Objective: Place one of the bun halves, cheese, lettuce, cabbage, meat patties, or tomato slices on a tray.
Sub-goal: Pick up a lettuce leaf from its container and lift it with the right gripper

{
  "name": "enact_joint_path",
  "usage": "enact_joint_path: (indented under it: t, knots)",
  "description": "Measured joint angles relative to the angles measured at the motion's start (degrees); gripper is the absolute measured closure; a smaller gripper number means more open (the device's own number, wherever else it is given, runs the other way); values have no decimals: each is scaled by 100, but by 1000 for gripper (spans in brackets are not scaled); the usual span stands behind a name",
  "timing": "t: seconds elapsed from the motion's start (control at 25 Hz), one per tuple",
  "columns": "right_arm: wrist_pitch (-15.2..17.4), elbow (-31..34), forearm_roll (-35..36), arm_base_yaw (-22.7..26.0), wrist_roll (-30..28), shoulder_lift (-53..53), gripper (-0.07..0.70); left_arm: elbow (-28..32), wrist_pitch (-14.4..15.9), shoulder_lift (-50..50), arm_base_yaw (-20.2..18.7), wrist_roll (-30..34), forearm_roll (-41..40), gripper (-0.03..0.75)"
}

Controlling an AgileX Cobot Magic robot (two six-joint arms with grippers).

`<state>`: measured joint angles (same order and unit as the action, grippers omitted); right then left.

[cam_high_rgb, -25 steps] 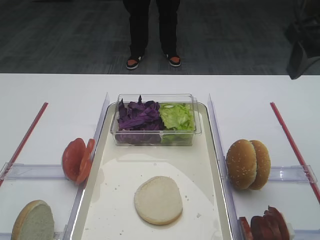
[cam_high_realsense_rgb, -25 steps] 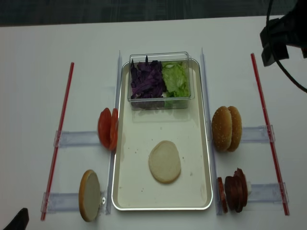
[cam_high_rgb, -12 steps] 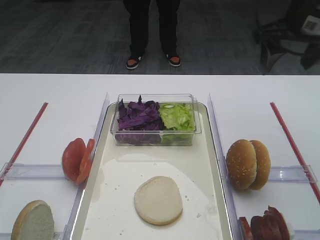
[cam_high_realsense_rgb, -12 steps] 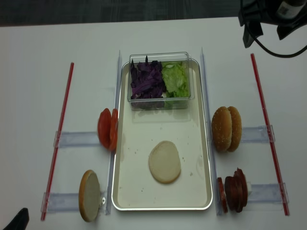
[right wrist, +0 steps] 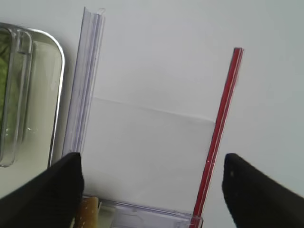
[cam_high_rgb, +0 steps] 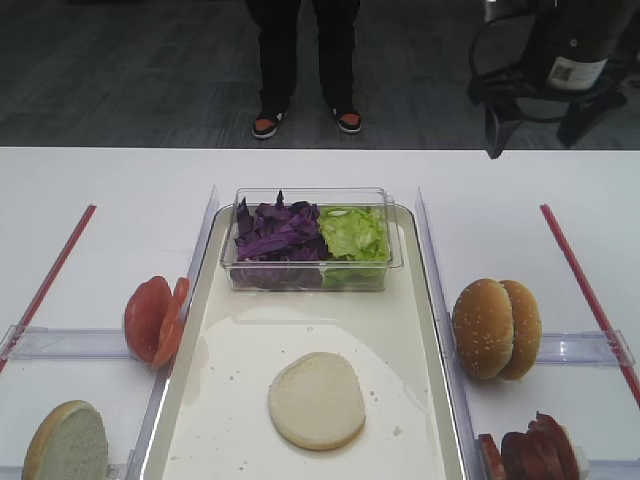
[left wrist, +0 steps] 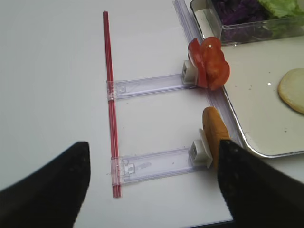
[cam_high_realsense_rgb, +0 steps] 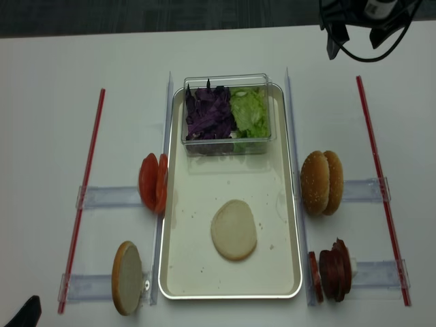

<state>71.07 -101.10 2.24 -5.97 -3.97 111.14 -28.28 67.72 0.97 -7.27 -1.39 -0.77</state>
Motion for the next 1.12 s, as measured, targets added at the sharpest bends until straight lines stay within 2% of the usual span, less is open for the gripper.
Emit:
enact_joint_path:
  t: [0.2,0.4,0.96,1.12]
  knots:
    - [-10,-314,0,0,-9,591,20,0,0,0,0,0,0,193]
    - [-34,-352,9,0,-9,857,27,0,0,0,0,0,0,193]
    - [-34,-379,431,-4,-138,865,53,0,0,0,0,0,0,193]
    - [-35,-472,447,-144,-138,865,54,0,0,0,0,0,0,193]
